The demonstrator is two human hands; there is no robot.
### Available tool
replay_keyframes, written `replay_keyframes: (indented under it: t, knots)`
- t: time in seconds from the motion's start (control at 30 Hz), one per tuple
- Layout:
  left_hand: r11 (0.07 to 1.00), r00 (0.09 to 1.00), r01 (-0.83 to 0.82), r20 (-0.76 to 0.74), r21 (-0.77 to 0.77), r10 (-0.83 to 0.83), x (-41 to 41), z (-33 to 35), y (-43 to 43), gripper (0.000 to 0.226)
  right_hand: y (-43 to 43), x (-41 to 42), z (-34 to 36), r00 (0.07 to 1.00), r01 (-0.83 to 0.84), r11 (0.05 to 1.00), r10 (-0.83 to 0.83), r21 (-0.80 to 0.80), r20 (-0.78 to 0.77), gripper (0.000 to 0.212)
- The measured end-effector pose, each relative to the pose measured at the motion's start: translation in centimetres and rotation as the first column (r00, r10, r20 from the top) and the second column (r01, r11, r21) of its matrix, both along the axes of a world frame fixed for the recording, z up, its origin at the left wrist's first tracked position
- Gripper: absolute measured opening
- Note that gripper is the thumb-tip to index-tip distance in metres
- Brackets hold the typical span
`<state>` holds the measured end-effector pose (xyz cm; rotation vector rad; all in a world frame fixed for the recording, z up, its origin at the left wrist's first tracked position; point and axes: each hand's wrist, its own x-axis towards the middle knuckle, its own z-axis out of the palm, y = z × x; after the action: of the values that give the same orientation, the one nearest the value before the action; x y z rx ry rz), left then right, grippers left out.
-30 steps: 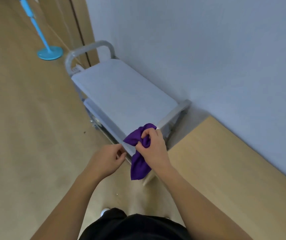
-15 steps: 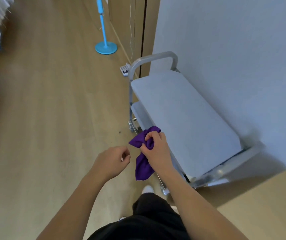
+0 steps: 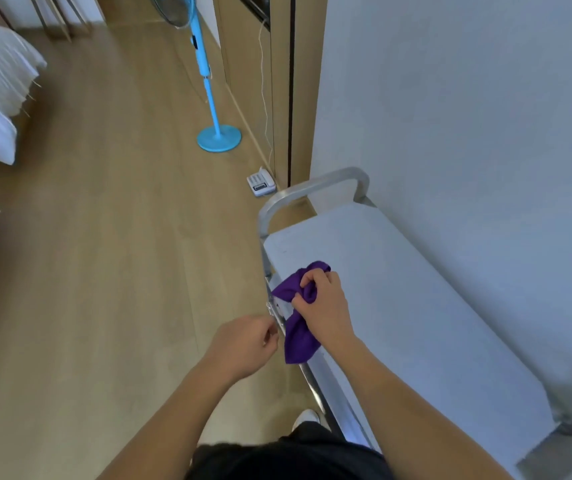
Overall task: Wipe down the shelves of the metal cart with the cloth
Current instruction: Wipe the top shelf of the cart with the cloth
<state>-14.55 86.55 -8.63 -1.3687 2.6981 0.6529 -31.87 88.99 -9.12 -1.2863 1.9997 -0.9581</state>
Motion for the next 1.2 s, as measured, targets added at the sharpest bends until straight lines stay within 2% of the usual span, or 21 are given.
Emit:
replay_keyframes:
  t: [0.13, 0.2, 0.37, 0.6, 0.83, 0.97, 1.07, 1.2]
  knots:
    - [0.997, 0.997, 0.063, 0.030, 0.048, -0.064, -2.5, -1.2, -3.7, 0.018, -1.7, -2.6, -1.7, 0.998, 0.056, 0.998, -0.056, 0.022, 0.015, 0.020]
    - [0.991, 0.992, 0.101, 0.060, 0.083, -0.107, -3.8, -1.9, -5.5, 0.019, -1.9, -3.5, -3.2, 0.995, 0.086, 0.992, -0.090, 0.088, 0.038, 0.020]
    - [0.956, 0.962, 0.249, 0.076, 0.154, -0.262, -7.2, -3.8, -10.7, 0.020, -3.1, -5.5, -5.6, 0.970, 0.224, 0.963, -0.235, 0.150, 0.058, 0.020]
    - [0.837, 0.838, 0.519, 0.091, 0.172, -0.538, -11.3, -6.3, -18.7, 0.021, -7.0, -5.5, -7.1, 0.882, 0.460, 0.865, -0.471, 0.199, 0.011, 0.021]
    - [0.738, 0.722, 0.663, 0.154, 0.129, -0.675, -13.2, -9.6, -27.5, 0.022, -12.7, -3.8, -8.9, 0.800, 0.597, 0.769, -0.594, 0.229, -0.091, 0.023]
    - [0.681, 0.650, 0.715, 0.211, 0.157, -0.730, -13.1, -11.3, -29.0, 0.030, -14.3, -2.8, -11.5, 0.830, 0.555, 0.746, -0.525, 0.369, -0.187, 0.038]
    - [0.601, 0.553, 0.780, 0.256, 0.174, -0.793, -11.8, -11.8, -29.2, 0.035, -14.5, -1.5, -12.9, 0.867, 0.495, 0.713, -0.443, 0.497, -0.229, 0.050]
    - [0.589, 0.532, 0.791, 0.292, 0.163, -0.795, -9.6, -13.0, -29.7, 0.033, -15.1, -2.0, -13.5, 0.835, 0.549, 0.689, -0.473, 0.474, -0.280, 0.055]
